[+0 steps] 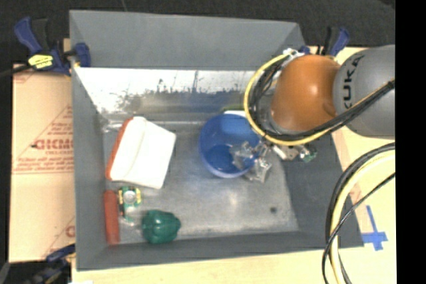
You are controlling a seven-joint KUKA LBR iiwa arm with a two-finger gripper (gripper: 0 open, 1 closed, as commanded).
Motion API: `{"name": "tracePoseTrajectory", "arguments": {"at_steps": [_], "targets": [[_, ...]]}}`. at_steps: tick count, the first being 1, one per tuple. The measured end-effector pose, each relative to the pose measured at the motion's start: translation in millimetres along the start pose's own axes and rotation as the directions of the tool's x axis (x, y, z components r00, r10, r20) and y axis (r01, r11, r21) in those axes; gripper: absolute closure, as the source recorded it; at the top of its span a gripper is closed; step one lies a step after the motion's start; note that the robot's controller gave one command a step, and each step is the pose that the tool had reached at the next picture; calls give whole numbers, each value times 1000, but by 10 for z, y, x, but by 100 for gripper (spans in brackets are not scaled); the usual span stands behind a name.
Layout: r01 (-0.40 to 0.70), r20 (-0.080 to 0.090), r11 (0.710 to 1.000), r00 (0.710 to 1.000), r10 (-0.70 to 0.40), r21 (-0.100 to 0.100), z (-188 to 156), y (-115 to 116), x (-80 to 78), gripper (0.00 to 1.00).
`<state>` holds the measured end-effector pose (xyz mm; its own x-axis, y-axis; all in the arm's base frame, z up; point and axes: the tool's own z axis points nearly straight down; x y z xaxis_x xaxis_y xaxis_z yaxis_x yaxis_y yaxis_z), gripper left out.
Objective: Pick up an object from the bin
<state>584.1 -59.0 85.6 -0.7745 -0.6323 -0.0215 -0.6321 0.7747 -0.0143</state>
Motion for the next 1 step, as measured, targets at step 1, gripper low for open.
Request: {"name": "tracePoseTrajectory", "arguments": {"at_steps": [1], "targets": [[-2, 1, 1000, 1000, 2, 1, -186, -4, -9, 100]]}}
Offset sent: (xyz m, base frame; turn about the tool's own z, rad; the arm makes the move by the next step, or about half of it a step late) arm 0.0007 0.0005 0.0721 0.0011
